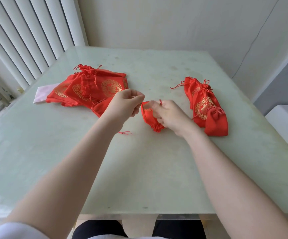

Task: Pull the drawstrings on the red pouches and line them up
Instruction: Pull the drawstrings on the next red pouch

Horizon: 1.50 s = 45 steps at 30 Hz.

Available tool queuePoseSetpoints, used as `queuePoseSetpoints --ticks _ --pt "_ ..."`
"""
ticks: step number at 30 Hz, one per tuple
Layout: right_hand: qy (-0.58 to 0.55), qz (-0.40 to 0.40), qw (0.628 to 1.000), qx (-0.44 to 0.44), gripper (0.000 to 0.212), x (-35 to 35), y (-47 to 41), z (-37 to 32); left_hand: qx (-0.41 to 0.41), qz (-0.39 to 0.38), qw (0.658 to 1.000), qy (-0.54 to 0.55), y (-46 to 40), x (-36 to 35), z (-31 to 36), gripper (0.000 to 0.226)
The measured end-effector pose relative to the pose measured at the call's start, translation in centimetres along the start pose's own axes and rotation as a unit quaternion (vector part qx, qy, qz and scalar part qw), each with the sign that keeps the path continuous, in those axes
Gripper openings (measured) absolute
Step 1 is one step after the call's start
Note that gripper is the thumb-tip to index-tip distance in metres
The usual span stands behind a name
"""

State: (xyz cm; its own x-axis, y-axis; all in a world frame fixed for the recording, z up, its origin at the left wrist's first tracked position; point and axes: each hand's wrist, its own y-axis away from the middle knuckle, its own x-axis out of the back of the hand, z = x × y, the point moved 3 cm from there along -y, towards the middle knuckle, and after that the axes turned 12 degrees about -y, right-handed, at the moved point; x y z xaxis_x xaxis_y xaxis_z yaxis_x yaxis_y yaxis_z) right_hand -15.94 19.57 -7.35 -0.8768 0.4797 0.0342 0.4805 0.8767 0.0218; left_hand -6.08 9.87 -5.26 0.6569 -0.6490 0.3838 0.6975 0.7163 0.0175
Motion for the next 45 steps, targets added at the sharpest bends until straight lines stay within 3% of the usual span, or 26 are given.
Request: queuePoseSetpoints --ticks 5,8,11,15,17,19,22,26,29,31,35,40,45 --pt "0.030 -0.029 0.999 -0.010 0.015 -1.1 -0.2 0.6 -0.042 0.018 0.999 0.018 -0.3 -0.6 1.1 0.013" --pt "-0.076 0.042 0.996 -0.026 0.029 -0.4 -0.5 0.6 -0.014 0.028 0.998 0.057 -0.5 -0.8 0.6 0.007" --pt "-0.220 0.100 0.969 -0.056 0.033 0.5 -0.5 1.9 0.014 -0.026 0.997 0.078 -0.3 -1.8 -0.5 0.017" --pt "-0.321 0.078 0.943 -0.042 0.034 1.6 -0.5 2.0 -0.045 -0.087 0.993 -0.060 0.1 -3.9 -1.6 0.014" --pt "-0.315 0.064 0.946 -0.033 0.035 2.1 -0.6 1.7 -0.087 -0.074 0.981 -0.159 -0.2 -4.7 -2.0 0.006" --pt "-0.288 0.045 0.956 -0.033 0.036 2.1 -0.5 1.7 -0.106 -0.062 0.975 -0.185 -0.4 -4.9 -2.4 0.005" --pt "-0.266 0.037 0.963 -0.029 0.036 1.8 -0.6 1.4 -0.081 -0.086 0.987 -0.110 -0.6 -4.6 -3.1 0.017" --pt "-0.085 0.138 0.986 -0.025 0.038 2.3 -1.2 2.2 -0.027 -0.085 0.994 0.060 -0.8 -3.4 -3.2 0.025" --pt "-0.027 0.174 0.984 -0.018 0.041 2.4 -1.5 2.3 0.028 -0.132 0.972 0.194 -0.8 -3.3 -3.1 0.024" --pt "-0.027 0.165 0.986 -0.020 0.046 2.1 -1.4 2.0 0.038 -0.171 0.958 0.226 -0.6 -3.8 -3.0 0.023" --pt "-0.135 0.150 0.979 -0.020 0.054 1.8 -0.6 1.5 0.009 -0.140 0.981 0.132 -0.6 -3.8 -3.1 0.029" --pt "-0.078 0.237 0.968 0.030 0.056 3.0 0.4 0.2 -0.055 -0.092 0.992 -0.067 -0.8 -3.7 -3.3 0.033" --pt "-0.221 0.135 0.966 0.018 0.047 1.3 0.6 0.3 -0.134 -0.101 0.954 -0.247 -0.1 -4.3 -2.8 0.033"
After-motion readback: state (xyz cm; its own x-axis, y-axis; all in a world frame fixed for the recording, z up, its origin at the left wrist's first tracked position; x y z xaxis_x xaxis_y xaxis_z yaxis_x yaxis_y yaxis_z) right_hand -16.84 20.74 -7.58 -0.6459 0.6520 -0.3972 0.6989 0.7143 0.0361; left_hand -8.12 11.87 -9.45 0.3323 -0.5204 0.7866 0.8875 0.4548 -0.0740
